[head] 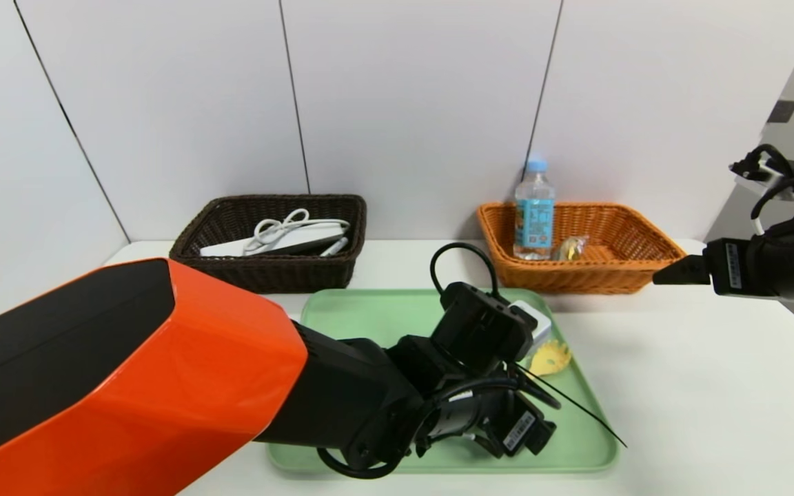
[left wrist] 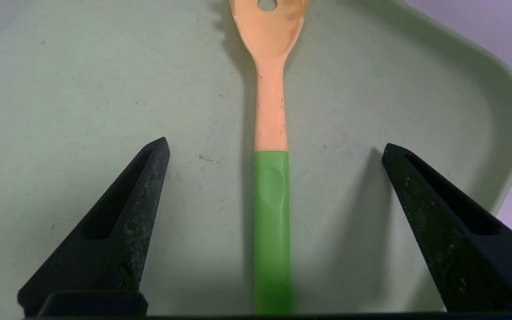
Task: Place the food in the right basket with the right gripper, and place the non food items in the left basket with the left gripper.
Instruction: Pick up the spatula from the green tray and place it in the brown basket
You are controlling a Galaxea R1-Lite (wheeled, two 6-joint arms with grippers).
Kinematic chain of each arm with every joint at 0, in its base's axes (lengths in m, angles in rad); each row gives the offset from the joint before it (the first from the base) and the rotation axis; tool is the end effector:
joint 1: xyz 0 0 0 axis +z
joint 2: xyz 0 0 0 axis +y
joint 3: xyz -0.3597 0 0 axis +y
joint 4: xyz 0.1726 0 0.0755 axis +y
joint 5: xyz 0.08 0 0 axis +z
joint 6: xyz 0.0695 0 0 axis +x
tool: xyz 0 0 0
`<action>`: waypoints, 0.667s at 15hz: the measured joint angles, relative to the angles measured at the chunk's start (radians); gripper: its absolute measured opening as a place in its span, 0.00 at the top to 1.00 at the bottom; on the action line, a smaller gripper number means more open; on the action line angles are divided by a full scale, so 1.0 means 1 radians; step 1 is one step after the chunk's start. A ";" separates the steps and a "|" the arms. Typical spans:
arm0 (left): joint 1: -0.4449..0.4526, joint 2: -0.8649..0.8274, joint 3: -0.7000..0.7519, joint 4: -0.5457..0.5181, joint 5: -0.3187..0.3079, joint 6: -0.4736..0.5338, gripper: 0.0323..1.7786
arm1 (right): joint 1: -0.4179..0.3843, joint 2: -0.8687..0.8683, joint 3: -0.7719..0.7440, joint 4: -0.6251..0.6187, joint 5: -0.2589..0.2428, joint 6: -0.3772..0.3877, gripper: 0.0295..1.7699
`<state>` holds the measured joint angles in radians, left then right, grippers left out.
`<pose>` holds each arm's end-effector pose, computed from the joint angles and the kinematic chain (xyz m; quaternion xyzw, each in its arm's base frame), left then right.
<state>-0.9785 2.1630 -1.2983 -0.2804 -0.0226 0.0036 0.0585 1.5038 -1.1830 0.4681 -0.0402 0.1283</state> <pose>0.2750 -0.4115 0.1336 0.1340 0.2549 -0.4600 0.8399 0.2685 0.0129 0.2701 0.0403 0.3836 -0.0162 0.9225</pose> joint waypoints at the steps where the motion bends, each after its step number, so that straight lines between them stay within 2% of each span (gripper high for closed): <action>1: 0.000 0.002 -0.001 0.000 0.000 0.000 0.05 | 0.000 0.000 0.000 0.000 0.000 0.000 0.04; 3: 0.000 0.004 -0.001 0.000 0.000 0.000 0.05 | 0.000 0.000 0.000 0.000 0.000 0.000 0.04; 6: 0.000 0.008 -0.002 -0.003 0.000 -0.001 0.32 | 0.001 0.000 0.000 -0.001 0.000 0.000 0.04; 10: 0.001 0.011 0.002 -0.002 0.000 -0.002 0.55 | 0.001 0.000 0.000 -0.001 0.002 0.000 0.04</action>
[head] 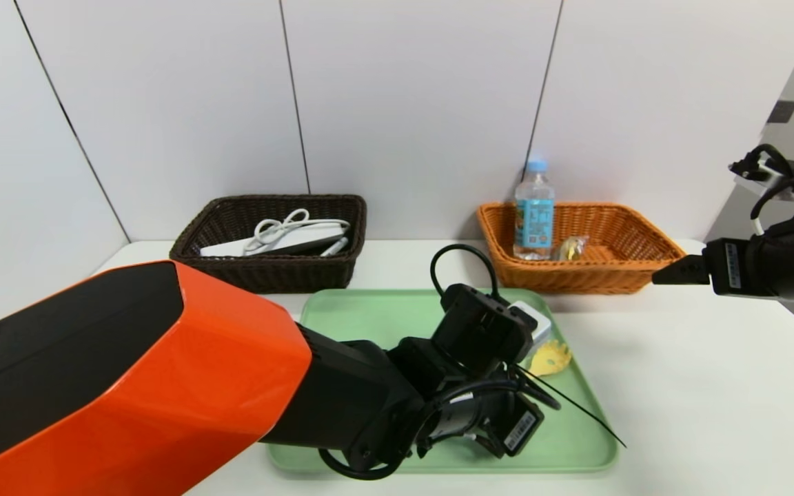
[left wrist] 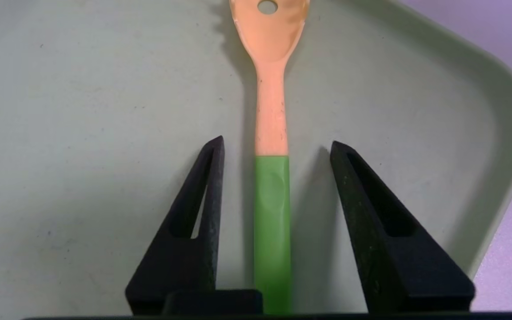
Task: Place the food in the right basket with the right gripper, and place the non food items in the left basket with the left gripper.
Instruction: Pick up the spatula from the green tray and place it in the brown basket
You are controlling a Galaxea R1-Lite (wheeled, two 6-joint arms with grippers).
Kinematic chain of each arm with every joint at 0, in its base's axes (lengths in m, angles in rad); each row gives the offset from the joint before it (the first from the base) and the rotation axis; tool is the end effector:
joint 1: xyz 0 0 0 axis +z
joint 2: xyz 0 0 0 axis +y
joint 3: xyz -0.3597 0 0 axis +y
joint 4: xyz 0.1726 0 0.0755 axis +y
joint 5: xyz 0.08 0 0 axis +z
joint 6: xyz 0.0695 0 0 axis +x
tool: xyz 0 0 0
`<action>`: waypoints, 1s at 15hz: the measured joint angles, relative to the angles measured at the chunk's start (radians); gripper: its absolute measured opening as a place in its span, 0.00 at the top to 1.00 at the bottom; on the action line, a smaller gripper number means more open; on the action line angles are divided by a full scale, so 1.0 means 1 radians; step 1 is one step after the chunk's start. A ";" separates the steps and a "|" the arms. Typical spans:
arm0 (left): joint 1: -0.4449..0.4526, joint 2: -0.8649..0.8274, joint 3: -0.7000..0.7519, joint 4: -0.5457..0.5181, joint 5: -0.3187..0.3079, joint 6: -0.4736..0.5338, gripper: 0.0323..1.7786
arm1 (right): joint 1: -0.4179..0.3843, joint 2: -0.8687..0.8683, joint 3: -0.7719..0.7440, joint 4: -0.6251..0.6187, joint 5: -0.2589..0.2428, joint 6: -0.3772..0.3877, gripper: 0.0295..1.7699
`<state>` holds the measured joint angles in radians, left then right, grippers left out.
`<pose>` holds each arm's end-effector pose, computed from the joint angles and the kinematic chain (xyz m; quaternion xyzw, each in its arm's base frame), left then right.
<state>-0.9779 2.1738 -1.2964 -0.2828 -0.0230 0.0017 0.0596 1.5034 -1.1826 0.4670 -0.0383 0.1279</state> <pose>0.2759 -0.4124 0.1280 0.1353 0.2598 -0.4590 0.8388 0.2685 0.0134 0.2702 0.0403 0.3832 -0.0147 0.9227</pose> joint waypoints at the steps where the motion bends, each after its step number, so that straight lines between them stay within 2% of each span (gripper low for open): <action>1: 0.001 0.000 0.000 0.000 0.000 0.000 0.63 | 0.000 0.000 -0.001 0.000 0.000 0.000 0.04; 2: 0.001 0.000 -0.001 0.001 -0.001 -0.001 0.86 | 0.000 0.000 -0.002 0.000 0.000 0.000 0.04; 3: 0.001 0.000 -0.002 0.001 0.001 -0.001 0.93 | 0.000 0.001 -0.002 0.000 0.001 0.000 0.04; 12: 0.010 -0.023 -0.043 0.021 0.049 -0.028 0.93 | -0.002 0.001 -0.002 0.000 -0.001 0.001 0.04; 15: 0.031 -0.092 -0.133 0.119 0.057 -0.096 0.93 | -0.007 0.002 -0.001 0.000 0.001 0.000 0.04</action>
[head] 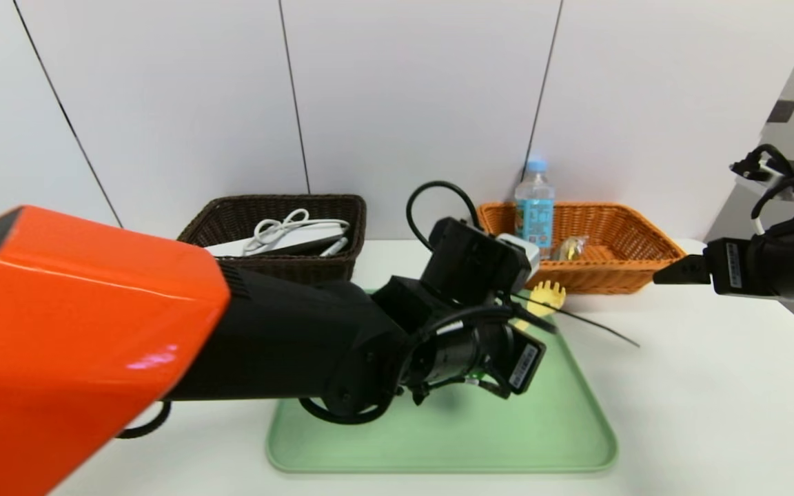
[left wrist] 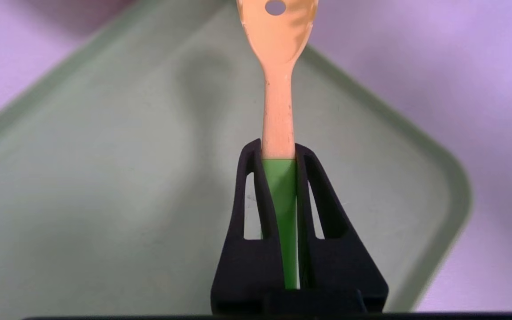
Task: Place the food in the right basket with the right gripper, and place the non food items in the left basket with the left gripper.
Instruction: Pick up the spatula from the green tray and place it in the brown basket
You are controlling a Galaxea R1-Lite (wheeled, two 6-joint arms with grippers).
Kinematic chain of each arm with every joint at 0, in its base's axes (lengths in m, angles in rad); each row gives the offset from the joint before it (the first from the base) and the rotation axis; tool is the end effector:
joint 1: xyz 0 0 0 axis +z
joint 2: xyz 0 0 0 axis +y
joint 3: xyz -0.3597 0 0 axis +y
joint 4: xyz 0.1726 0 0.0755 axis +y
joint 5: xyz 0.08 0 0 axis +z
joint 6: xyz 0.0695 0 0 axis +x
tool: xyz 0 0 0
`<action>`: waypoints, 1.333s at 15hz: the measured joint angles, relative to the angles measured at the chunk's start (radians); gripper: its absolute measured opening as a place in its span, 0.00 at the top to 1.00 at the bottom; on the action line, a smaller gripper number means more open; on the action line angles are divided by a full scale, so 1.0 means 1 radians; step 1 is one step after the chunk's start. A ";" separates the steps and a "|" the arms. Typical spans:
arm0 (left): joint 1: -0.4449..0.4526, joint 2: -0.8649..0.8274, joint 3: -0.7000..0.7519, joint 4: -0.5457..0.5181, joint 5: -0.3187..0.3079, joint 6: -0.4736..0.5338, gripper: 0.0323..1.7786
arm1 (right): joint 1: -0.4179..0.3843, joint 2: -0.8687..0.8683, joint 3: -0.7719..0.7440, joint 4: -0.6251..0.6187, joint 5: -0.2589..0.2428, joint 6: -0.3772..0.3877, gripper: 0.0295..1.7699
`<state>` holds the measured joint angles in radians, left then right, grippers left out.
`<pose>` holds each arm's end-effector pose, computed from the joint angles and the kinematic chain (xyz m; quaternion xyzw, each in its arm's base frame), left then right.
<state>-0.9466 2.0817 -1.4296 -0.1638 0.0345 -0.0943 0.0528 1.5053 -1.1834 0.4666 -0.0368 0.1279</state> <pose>0.2888 -0.3969 0.1989 0.0727 0.2331 -0.4168 0.8756 0.2692 0.0117 0.2699 0.0418 0.3834 -0.0172 0.9225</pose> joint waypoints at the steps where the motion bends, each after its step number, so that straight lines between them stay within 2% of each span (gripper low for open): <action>1: 0.013 -0.030 -0.021 0.037 0.000 -0.026 0.93 | -0.001 0.001 0.000 0.000 0.001 0.001 0.04; 5: 0.084 -0.166 -0.050 0.155 -0.002 -0.056 0.93 | -0.001 0.007 0.000 0.000 0.003 0.000 0.04; 7: 0.158 -0.214 -0.052 0.196 -0.007 -0.060 0.93 | -0.001 0.010 0.000 0.000 0.004 0.000 0.04; 11: 0.340 -0.254 -0.051 0.204 -0.027 -0.102 0.93 | -0.001 0.022 -0.001 0.000 0.001 0.000 0.04; 16: 0.558 -0.264 -0.051 0.202 -0.045 -0.107 0.93 | -0.001 0.044 -0.007 -0.002 -0.001 -0.002 0.04; 20: 0.699 -0.273 -0.051 0.229 -0.117 -0.107 0.93 | -0.001 0.066 -0.016 -0.049 -0.001 -0.002 0.04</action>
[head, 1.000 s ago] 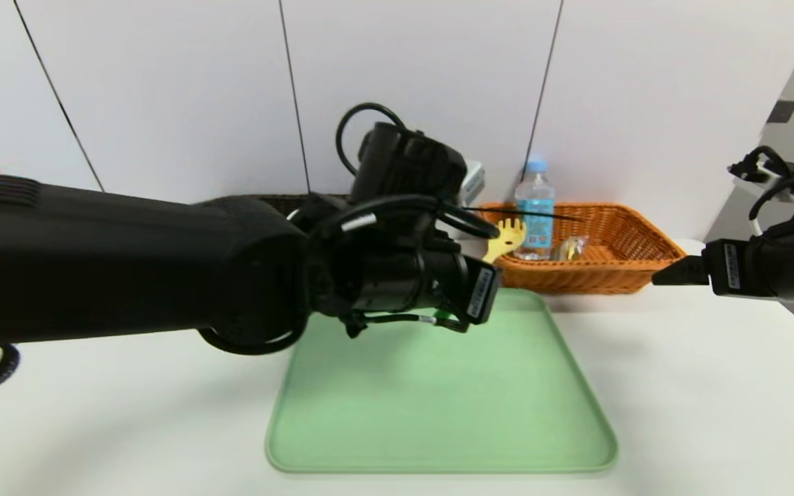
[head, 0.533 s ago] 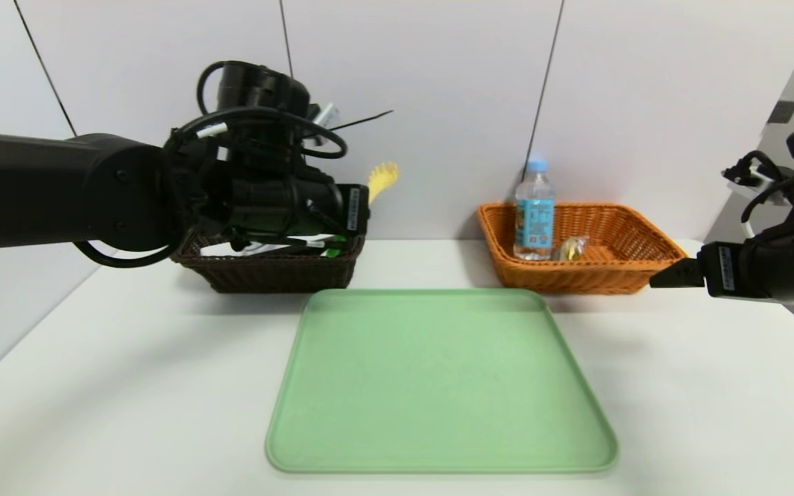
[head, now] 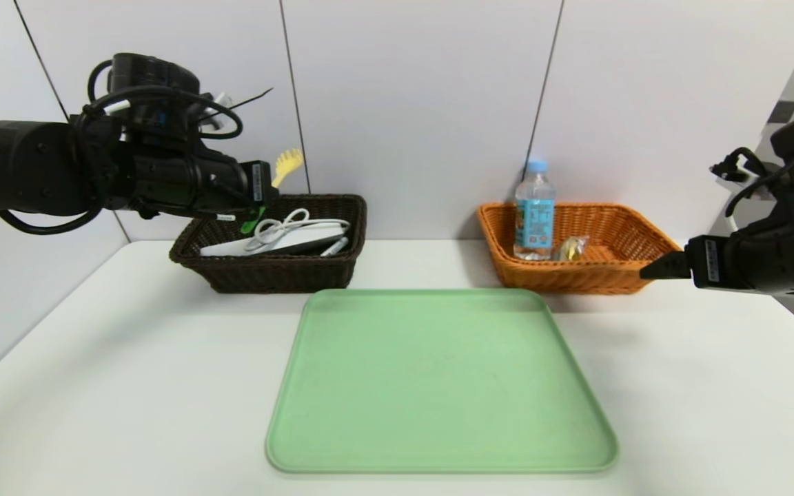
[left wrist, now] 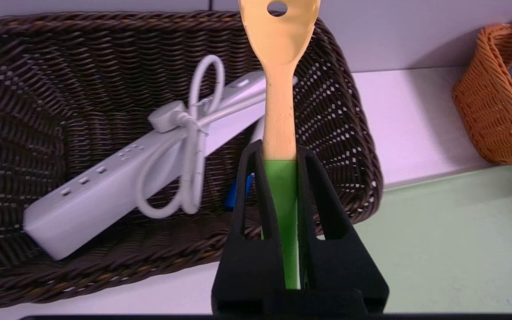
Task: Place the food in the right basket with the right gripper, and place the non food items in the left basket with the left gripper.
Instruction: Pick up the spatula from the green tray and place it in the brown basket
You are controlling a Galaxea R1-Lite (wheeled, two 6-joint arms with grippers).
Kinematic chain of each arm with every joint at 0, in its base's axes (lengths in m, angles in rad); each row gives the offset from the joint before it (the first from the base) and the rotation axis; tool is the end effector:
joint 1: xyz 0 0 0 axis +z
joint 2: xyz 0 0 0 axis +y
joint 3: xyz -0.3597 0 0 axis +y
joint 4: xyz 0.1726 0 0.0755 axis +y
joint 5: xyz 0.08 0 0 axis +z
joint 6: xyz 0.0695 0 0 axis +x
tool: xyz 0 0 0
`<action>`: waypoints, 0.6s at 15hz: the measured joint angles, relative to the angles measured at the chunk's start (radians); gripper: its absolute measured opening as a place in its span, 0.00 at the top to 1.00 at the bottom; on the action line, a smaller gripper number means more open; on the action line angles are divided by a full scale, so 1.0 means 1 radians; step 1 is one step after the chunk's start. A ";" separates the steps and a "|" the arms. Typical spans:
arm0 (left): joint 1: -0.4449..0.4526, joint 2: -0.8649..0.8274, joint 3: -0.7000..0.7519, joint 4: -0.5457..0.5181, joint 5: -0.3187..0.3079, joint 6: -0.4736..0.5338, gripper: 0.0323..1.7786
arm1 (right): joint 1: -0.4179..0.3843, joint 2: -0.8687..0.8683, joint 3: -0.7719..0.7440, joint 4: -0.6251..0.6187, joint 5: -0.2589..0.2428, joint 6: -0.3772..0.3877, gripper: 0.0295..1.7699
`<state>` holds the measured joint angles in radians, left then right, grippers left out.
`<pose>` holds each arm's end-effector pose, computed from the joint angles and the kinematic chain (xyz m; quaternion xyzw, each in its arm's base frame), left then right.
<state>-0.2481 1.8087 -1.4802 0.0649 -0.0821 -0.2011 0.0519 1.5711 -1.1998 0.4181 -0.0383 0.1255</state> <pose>0.3964 -0.1063 0.3081 -0.0810 0.2100 -0.1408 0.9641 0.2933 0.0126 0.2613 0.0406 0.3838 -0.0178 0.9224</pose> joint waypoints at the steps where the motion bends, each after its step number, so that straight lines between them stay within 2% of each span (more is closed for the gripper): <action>1: 0.030 -0.002 0.000 0.003 -0.014 0.000 0.93 | 0.000 0.006 0.000 -0.002 0.000 0.000 0.04; 5: 0.112 -0.004 0.000 0.040 -0.049 0.003 0.93 | 0.000 0.023 -0.002 -0.004 -0.001 -0.003 0.04; 9: 0.147 0.026 0.002 0.044 -0.054 0.005 0.93 | 0.000 0.028 -0.003 -0.004 -0.003 -0.003 0.04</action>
<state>-0.1009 1.8347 -1.4783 0.1091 -0.1360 -0.1962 0.0515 1.5989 -1.2030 0.4145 -0.0413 0.1221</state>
